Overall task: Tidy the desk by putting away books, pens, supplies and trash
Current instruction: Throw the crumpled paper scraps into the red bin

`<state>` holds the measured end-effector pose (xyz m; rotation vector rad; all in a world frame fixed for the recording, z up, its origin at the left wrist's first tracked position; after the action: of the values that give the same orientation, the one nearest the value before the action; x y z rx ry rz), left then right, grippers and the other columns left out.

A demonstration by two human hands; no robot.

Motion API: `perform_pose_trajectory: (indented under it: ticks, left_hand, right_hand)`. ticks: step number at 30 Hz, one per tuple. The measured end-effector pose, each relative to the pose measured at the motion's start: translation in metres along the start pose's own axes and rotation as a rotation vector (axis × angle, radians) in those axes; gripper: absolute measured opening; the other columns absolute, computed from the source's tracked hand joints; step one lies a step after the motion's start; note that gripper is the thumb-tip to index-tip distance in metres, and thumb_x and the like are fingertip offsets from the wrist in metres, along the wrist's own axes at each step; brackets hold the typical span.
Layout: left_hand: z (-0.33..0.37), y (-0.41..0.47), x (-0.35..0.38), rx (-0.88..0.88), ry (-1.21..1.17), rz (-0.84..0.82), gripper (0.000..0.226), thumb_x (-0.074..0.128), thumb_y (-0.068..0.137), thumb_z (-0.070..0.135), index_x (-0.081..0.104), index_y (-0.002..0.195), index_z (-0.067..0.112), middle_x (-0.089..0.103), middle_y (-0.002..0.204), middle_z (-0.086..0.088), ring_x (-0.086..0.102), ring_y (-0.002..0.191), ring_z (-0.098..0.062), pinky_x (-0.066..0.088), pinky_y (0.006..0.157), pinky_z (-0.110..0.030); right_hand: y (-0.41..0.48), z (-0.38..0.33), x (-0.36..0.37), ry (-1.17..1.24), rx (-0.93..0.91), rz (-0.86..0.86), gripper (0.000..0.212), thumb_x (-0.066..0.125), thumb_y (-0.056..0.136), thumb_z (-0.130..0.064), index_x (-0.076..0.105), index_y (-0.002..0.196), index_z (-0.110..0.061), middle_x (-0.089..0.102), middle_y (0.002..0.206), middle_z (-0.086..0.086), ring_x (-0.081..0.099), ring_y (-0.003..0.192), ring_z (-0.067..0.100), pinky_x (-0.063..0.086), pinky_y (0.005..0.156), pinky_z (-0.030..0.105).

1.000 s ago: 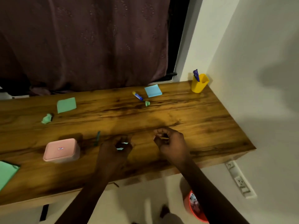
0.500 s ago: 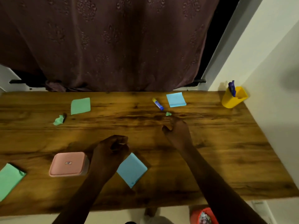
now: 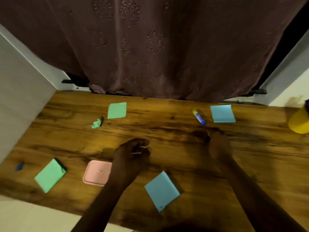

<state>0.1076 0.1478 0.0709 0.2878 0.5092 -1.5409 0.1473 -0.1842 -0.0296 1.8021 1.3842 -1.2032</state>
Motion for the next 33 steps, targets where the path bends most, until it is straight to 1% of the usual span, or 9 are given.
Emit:
perform_pose_trajectory:
  ticks: [4,8,11,14,18,21,25,29,33]
  left_hand:
    - [-0.015,0.020,-0.037,-0.003,-0.014,0.077,0.022,0.077,0.088,0.019,0.075,0.109,0.026,0.076,0.100,0.016,0.071,0.090,0.005,0.054,0.066,-0.011]
    - [-0.034,0.047,-0.080,0.059,0.057,0.150,0.026,0.077,0.087,0.013,0.074,0.112,0.018,0.075,0.108,0.010,0.071,0.093,0.001,0.059,0.078,-0.020]
    - [-0.058,0.083,-0.112,0.093,0.187,0.149,0.035,0.081,0.083,0.015,0.072,0.117,0.019,0.070,0.123,0.003,0.072,0.094,-0.007,0.061,0.082,-0.032]
    - [-0.084,0.123,-0.133,0.123,0.381,0.163,0.053,0.082,0.079,0.014,0.064,0.129,0.015,0.065,0.129,-0.006,0.066,0.108,-0.024,0.057,0.089,-0.037]
    - [-0.114,0.166,-0.147,0.138,0.554,0.146,0.054,0.077,0.079,0.008,0.064,0.132,0.013,0.058,0.137,-0.014,0.059,0.121,-0.033,0.048,0.101,-0.039]
    - [-0.134,0.191,-0.148,0.085,0.621,0.070,0.046,0.073,0.085,0.011,0.066,0.130,0.013,0.059,0.138,-0.015,0.058,0.124,-0.035,0.047,0.104,-0.041]
    - [-0.149,0.203,-0.150,0.055,0.598,-0.002,0.038,0.072,0.090,0.016,0.069,0.127,0.016,0.065,0.134,-0.012,0.062,0.120,-0.033,0.049,0.100,-0.041]
    - [-0.129,0.195,-0.149,0.159,0.565,-0.056,0.027,0.070,0.092,0.021,0.073,0.119,0.017,0.072,0.123,-0.010,0.067,0.111,-0.030,0.052,0.093,-0.038]
    - [-0.082,0.158,-0.132,0.330,0.389,-0.149,0.025,0.073,0.091,0.021,0.075,0.115,0.018,0.073,0.121,-0.007,0.067,0.116,-0.024,0.052,0.102,-0.040]
  right_hand:
    - [-0.018,-0.041,0.003,0.132,-0.100,0.031,0.042,0.064,0.089,0.004,0.070,0.126,-0.016,0.071,0.123,0.015,0.065,0.115,0.038,0.048,0.102,0.043]
    - [-0.047,-0.098,0.010,0.255,-0.197,0.044,0.033,0.066,0.096,-0.008,0.071,0.127,-0.018,0.071,0.126,0.006,0.064,0.119,0.026,0.049,0.106,0.040]
    - [-0.066,-0.139,0.011,0.330,-0.245,0.076,0.027,0.066,0.097,-0.018,0.072,0.124,-0.020,0.073,0.120,0.001,0.067,0.111,0.019,0.052,0.099,0.034]
    - [-0.088,-0.168,0.008,0.408,-0.222,0.103,0.024,0.067,0.097,-0.020,0.073,0.120,-0.022,0.072,0.116,-0.004,0.065,0.104,0.010,0.052,0.093,0.028]
    - [-0.114,-0.190,0.011,0.386,-0.247,0.132,0.023,0.069,0.096,-0.020,0.073,0.118,-0.023,0.073,0.112,-0.006,0.063,0.098,0.001,0.048,0.085,0.014]
    - [-0.129,-0.194,0.015,0.372,-0.202,0.148,0.025,0.069,0.095,-0.018,0.072,0.119,-0.025,0.072,0.114,-0.009,0.066,0.098,0.001,0.055,0.085,0.022]
    - [-0.147,-0.194,0.015,0.358,-0.066,0.202,0.030,0.072,0.094,-0.018,0.071,0.122,-0.029,0.069,0.114,-0.017,0.056,0.092,-0.019,0.043,0.075,0.000]
    - [-0.162,-0.197,0.011,0.378,-0.038,0.278,0.029,0.072,0.094,-0.018,0.073,0.121,-0.029,0.071,0.113,-0.017,0.065,0.097,-0.008,0.051,0.079,0.007]
    - [-0.177,-0.200,0.005,0.445,-0.046,0.358,0.027,0.072,0.094,-0.012,0.074,0.119,-0.023,0.073,0.111,-0.013,0.068,0.100,-0.003,0.054,0.085,0.012]
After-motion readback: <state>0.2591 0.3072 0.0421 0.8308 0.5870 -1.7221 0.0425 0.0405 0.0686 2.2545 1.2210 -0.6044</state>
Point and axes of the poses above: each hand's wrist, its own y-axis towards the middle knuckle, its own x-axis out of the palm, z = x × y, the point moved 5 cm from there along y, towards the middle knuckle
